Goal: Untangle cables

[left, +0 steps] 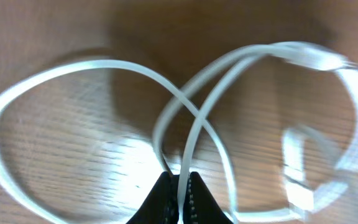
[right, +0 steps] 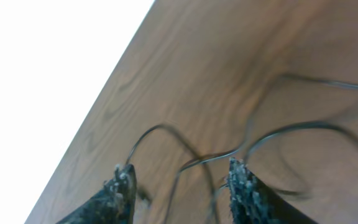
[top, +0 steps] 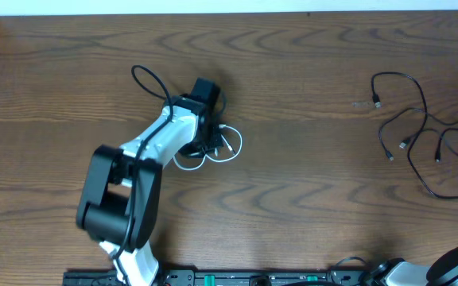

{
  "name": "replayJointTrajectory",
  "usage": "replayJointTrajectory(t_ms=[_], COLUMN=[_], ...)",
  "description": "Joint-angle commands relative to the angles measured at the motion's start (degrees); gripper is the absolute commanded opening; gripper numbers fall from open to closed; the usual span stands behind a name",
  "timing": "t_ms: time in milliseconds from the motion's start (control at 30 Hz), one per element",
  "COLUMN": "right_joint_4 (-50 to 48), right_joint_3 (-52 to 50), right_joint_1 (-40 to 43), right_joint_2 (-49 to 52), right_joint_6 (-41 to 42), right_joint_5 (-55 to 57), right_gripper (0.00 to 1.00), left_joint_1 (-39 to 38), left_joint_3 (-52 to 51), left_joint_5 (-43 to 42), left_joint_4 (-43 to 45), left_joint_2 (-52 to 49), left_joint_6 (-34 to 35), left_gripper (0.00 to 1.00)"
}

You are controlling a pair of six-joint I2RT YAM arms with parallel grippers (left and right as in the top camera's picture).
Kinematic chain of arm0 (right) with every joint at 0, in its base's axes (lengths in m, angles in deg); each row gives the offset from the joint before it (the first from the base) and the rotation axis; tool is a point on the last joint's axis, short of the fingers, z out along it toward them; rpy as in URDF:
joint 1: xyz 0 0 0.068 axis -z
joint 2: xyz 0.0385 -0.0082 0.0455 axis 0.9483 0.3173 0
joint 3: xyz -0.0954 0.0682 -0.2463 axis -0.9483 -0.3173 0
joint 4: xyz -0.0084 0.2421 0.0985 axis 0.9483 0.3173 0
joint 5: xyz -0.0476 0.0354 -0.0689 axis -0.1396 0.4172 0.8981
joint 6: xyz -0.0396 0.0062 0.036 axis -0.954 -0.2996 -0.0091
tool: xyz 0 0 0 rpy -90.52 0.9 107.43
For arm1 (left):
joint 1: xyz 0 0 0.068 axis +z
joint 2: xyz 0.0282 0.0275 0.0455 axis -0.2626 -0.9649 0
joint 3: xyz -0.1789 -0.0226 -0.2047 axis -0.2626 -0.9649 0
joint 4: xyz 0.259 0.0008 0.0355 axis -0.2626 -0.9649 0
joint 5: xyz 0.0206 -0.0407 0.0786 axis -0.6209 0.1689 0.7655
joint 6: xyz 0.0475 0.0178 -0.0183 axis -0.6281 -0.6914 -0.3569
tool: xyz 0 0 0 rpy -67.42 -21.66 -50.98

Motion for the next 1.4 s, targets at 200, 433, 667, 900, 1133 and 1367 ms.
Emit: replayJointTrajectory(t_ms=[200,433,667,900,1133,1367], right_joint_4=[5.0,16.5,20.8,20.4,13.7,9.5], right_joint_3=[0.8,0.8,0.8,0.8,0.8,0.8], right_joint_1=[-12.4,-27.3,-41.8,-53.7,-60.4,-61.8], right_joint_2=[-0.1,0.0,0.0,0.0,0.0,0.0], right_joint_6=[-10.4,-23.3,-26.4,-29.6,-37.7,-43.3], right_joint_5=[-9.9,-13.6,-14.5,-19.3,-21.8,-21.8], right_gripper=[0.46,0.54,0.55,0.73,0.79,0.82], left_joint_1=[-3.1,-3.2,-3.2,-3.2,-4.2,-6.5], left_joint_3=[0.5,0.5,0.5,0.5,0.4,0.4], left_joint_5=[-7.4,-17.4,-19.5,-22.6,-22.0,-22.2], left_joint_4=[5.1,9.7,10.6,14.3,9.7,7.2], left_joint_2=[23.2,34.4,37.0,36.9,34.6,32.4], left_joint_6=[-4.7,-4.7,-4.4,-4.1,-4.1,-4.0], left_gripper=[0.07,0.07,0.07,0.08,0.08,0.08])
